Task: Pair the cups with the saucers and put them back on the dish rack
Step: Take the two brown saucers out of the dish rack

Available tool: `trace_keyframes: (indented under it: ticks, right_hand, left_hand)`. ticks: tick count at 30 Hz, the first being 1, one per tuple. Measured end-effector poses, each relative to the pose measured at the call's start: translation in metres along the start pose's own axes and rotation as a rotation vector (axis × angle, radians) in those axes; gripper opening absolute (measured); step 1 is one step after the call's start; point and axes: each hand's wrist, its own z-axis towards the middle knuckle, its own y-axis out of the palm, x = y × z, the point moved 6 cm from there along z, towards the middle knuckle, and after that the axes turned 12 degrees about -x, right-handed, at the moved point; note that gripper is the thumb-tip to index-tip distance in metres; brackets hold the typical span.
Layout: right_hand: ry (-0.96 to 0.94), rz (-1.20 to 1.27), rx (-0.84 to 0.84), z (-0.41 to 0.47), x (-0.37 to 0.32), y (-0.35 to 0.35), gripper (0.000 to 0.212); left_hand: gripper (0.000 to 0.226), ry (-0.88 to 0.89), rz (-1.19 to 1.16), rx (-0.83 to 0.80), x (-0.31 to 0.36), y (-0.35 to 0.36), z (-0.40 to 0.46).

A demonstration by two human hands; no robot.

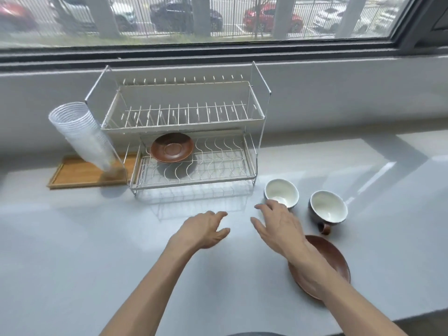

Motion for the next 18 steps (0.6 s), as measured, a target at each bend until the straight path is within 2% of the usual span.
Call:
trace_keyframes:
  ticks: [6, 11, 18]
  right_hand:
    - [-0.152, -0.113, -0.041, 0.049, -0.074, -0.020, 0.052]
    - [-0.258, -0.107, 0.039, 0.088, -0.122, -0.032, 0.053]
    - [-0.285, -0.014, 0.083, 0.149, -0.152, -0.032, 0.052]
  left_hand:
    - [0.058, -0.208, 0.200, 0.311, -0.074, -0.045, -0.017]
    - [0.059, -0.304, 0.121, 0.612, -0.118, -0.072, -0.019]
    - [0.059, -0.325, -0.057, 0.761, -0.149, -0.101, 0.009]
